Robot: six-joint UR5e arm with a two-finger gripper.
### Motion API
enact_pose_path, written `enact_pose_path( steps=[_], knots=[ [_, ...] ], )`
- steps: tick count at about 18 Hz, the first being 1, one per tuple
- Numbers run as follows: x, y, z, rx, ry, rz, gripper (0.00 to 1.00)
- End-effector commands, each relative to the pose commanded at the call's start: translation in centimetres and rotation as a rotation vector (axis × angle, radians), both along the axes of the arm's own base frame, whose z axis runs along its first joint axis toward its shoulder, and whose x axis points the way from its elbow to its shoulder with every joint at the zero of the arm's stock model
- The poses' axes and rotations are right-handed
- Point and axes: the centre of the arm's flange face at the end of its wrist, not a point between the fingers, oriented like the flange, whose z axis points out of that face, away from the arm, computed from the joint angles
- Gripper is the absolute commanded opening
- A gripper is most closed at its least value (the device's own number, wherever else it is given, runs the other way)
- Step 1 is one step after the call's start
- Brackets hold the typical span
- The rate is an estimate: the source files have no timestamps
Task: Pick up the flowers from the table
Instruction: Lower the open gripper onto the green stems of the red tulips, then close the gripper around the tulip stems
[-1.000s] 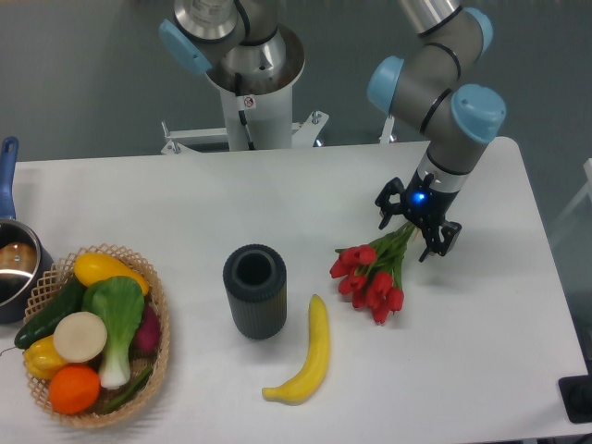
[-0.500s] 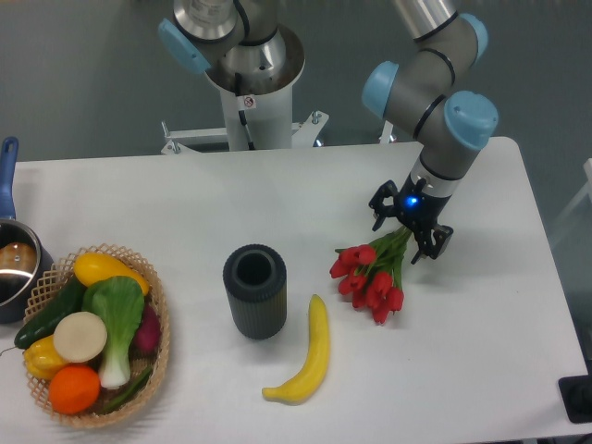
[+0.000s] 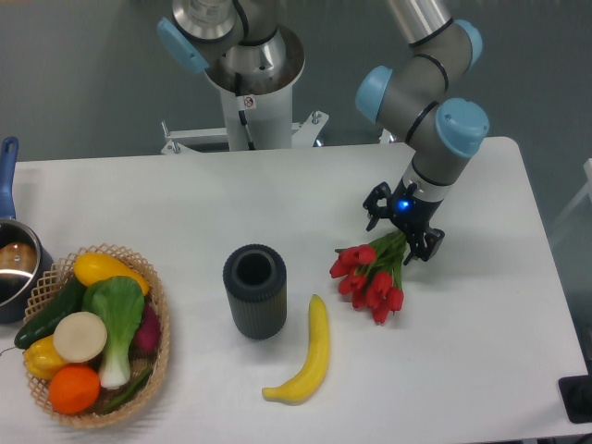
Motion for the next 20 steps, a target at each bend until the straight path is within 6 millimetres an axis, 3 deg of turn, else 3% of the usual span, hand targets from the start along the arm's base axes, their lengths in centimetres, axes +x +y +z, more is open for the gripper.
enact_pose_path(
  steps=[7,13,20],
  knots=[
    [-0.07,0.19,-0.29,0.001,0.009,0.004,0.97],
    [0.08,0.51,-0.15,0.003,0.011,0.001,0.59],
    [0.09,0.63,0.39,0.007,0.014,0.021,0.37]
  ],
)
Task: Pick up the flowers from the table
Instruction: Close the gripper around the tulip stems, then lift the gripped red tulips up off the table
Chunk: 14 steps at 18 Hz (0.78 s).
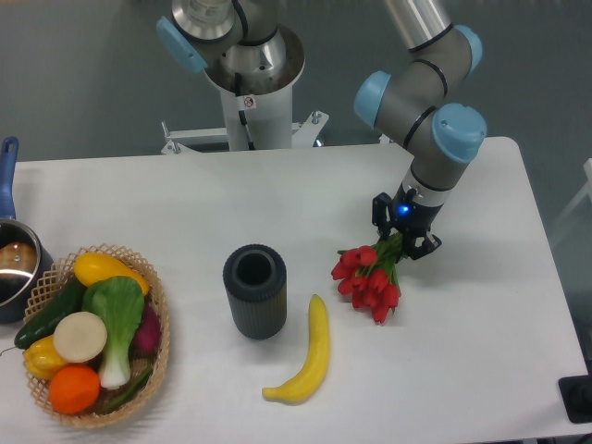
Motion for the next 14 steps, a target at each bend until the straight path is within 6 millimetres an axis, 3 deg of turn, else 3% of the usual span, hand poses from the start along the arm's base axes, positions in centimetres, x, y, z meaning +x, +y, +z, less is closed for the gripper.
enact_pose_path(
  steps=[6,14],
  knots=[
    [-0.8,0.2,1.6,0.037,0.020,0.007,0.36],
    [-2.2,1.6,10.7,0.437,0.038,0.038,0.36]
  ],
)
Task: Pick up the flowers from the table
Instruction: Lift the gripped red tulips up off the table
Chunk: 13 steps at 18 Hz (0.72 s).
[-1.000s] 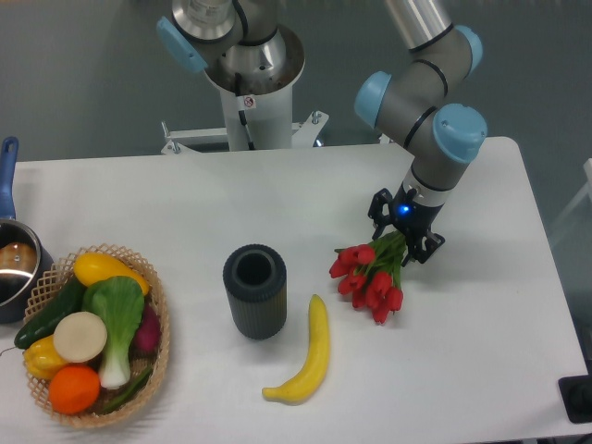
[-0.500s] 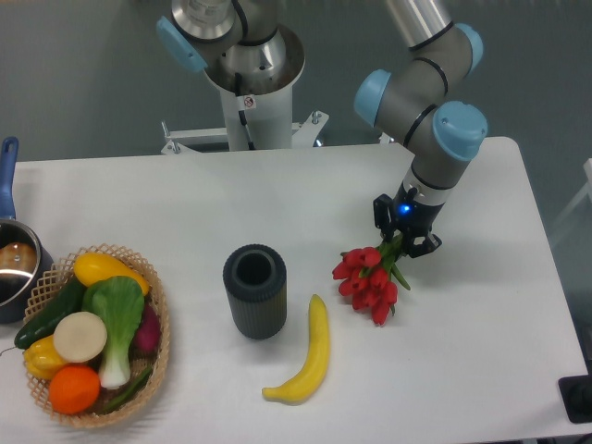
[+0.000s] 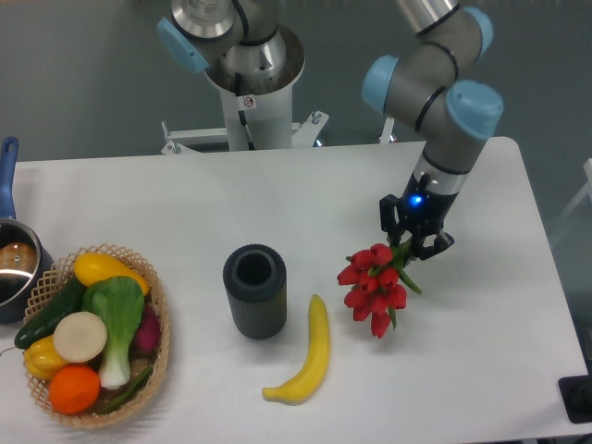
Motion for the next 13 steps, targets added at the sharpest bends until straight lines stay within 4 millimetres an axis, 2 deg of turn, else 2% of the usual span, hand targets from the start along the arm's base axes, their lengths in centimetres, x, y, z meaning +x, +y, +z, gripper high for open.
enact_pose_path(
  steps=[9,13],
  knots=[
    [-1.5,1.3,9.1,0.496,-0.162,0.031,0.37],
    [-1.7,1.6,10.5,0.518,-0.179,0.039,0.37]
  ],
)
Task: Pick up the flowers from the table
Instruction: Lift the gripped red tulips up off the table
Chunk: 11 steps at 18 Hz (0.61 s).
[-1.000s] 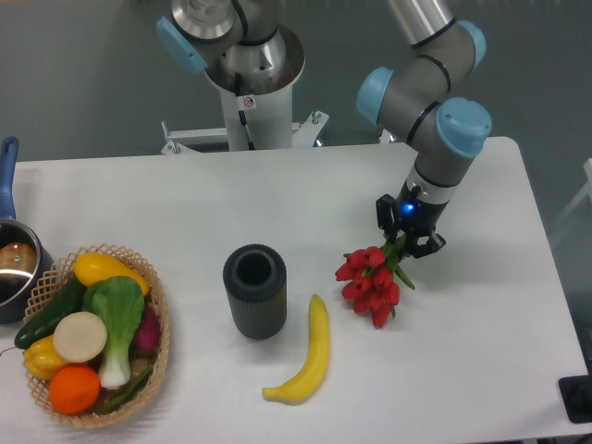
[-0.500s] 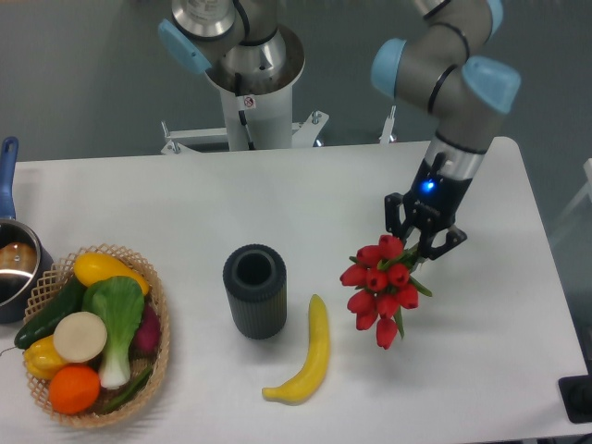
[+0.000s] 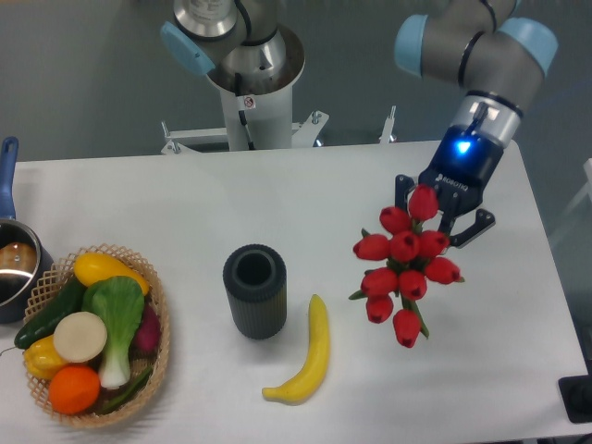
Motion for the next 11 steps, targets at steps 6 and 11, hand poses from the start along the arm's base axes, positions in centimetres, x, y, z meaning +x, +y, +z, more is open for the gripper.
enact_pose_path(
  steps=[6,11],
  knots=[
    [0.0,0.3,1.0,0.020,-0.040,0.009,0.37],
    [0.5,0.6,2.3,0.021,-0.063,0.017,0.37]
  ],
)
